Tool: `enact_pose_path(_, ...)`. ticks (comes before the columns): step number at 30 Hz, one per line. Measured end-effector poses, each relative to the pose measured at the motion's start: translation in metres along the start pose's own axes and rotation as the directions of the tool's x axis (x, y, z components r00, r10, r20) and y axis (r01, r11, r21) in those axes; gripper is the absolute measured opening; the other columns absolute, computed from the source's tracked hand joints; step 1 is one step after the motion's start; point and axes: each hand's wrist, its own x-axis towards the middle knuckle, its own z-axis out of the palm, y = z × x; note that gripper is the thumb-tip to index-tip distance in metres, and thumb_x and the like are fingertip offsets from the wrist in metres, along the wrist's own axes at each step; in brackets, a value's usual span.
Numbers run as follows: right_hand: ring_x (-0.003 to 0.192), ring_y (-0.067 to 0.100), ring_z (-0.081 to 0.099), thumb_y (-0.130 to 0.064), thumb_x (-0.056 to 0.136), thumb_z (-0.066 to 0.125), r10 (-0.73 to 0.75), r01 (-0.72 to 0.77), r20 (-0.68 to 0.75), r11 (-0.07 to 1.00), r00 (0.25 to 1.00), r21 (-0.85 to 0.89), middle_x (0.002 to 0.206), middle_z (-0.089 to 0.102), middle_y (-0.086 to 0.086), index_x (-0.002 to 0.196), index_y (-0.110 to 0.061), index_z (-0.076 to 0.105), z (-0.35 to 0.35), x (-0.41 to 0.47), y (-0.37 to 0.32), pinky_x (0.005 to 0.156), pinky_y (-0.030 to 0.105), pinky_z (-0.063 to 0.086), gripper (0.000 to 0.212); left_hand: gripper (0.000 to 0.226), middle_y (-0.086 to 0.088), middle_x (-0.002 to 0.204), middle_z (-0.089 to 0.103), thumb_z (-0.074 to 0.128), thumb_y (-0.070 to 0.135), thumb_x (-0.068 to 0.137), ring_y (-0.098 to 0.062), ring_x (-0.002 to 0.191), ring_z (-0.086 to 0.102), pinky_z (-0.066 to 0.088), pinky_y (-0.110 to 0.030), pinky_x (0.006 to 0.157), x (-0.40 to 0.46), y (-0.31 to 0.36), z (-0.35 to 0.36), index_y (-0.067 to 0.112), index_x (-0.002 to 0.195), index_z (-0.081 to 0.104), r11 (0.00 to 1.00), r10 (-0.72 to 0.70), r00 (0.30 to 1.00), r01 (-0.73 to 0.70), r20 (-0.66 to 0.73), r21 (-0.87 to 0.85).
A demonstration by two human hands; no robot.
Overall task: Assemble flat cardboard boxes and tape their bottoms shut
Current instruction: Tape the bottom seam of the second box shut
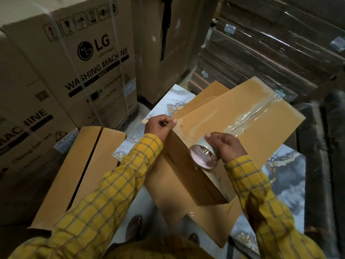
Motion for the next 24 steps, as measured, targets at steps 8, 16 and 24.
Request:
enact_pose_path(8, 0.062, 0.014, 0.051, -0.018, 0.085, 0.072, 0.017, -0.018, 0.007, 0.95, 1.0, 0.313, 0.068, 0.054, 0.006, 0.072, 0.001, 0.062, -0.006, -0.021, 0.008, 0.059, 0.023, 0.043, 0.026, 0.021, 0.005, 0.082, 0.075, 0.076, 0.041, 0.084, -0.015, 0.083, 0.069, 0.053, -0.024, 0.076, -0.004, 0.006, 0.003, 0.02, 0.085, 0.079, 0.998, -0.054, 0.998, 0.055, -0.019, 0.037)
enact_pose_path(16, 0.08, 0.024, 0.062, -0.02, 0.077, 0.066, 0.014, -0.037, 0.062, 0.921, 0.998, 0.388, 0.084, 0.069, 0.012, 0.095, 0.006, 0.068, -0.014, -0.033, 0.027, 0.076, 0.032, 0.05, 0.031, 0.016, 0.007, 0.084, 0.076, 0.079, 0.03, 0.082, -0.012, 0.08, 0.07, 0.059, -0.034, 0.082, -0.01, 0.004, 0.005, 0.022, 0.095, 0.08, 0.997, -0.058, 0.998, 0.058, 0.002, 0.052)
enact_pose_path(24, 0.083, 0.023, 0.066, -0.046, 0.077, 0.081, -0.058, 0.033, 0.112, 0.976, 0.992, 0.215, 0.088, 0.072, 0.015, 0.09, -0.004, 0.071, -0.035, -0.045, 0.036, 0.075, 0.027, 0.054, 0.045, 0.02, 0.005, 0.092, 0.075, 0.079, 0.028, 0.081, -0.014, 0.09, 0.07, 0.059, -0.04, 0.09, -0.021, 0.011, 0.019, 0.02, 0.099, 0.078, 0.991, -0.121, 0.982, 0.113, -0.143, -0.064)
